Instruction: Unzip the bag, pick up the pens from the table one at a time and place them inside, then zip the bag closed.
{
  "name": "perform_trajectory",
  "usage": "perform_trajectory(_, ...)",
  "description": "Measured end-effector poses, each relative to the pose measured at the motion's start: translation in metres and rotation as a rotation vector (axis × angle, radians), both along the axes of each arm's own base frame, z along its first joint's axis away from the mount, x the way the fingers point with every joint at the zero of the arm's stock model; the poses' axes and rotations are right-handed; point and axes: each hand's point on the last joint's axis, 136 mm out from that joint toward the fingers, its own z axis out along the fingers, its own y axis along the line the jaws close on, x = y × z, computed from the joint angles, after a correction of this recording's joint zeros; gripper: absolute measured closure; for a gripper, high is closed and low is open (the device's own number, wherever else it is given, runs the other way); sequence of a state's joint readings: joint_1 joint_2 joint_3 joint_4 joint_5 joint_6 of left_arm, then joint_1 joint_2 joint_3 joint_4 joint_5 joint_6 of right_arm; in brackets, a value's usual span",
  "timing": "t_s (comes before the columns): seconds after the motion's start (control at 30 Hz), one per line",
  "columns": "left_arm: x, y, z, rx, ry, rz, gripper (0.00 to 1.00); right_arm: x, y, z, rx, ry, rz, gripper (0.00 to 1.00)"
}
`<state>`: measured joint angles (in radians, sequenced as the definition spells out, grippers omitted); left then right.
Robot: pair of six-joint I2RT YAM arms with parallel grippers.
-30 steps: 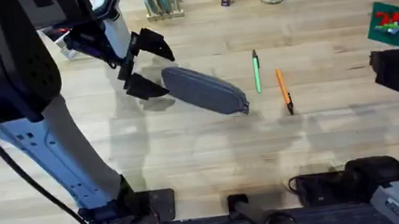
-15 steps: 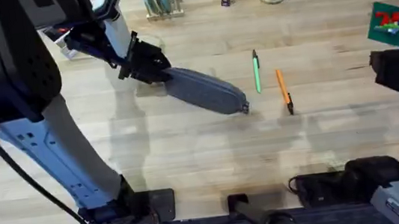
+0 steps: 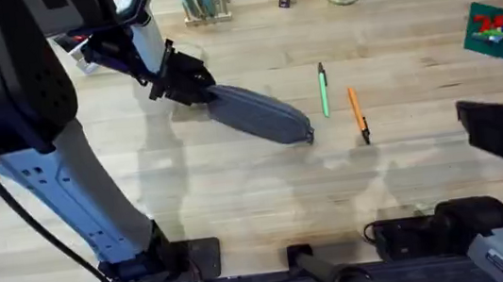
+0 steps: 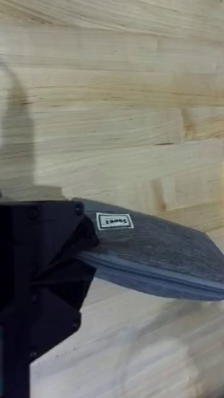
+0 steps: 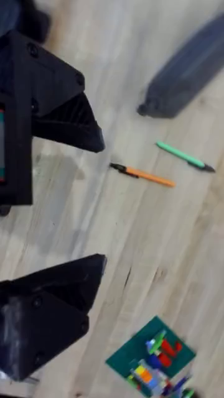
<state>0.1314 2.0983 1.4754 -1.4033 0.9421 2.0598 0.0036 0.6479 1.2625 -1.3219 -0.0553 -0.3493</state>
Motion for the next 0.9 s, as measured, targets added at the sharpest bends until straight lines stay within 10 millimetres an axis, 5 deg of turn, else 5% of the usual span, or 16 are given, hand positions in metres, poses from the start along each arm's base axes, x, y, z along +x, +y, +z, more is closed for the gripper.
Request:
perform_trajectory(0.7, 0.000, 0.000, 0.000, 0.000, -0.002, 0.000, 0.956, -0.023, 0.046, -0.009, -0.125, -0.019, 0.543, 0.006)
perform_trajectory(0.9, 0.000, 0.000, 0.000, 0.000, -0.003, 0.000, 0.958, -0.017, 0.058, -0.038, -0.075, 0.022, 0.626, 0.005)
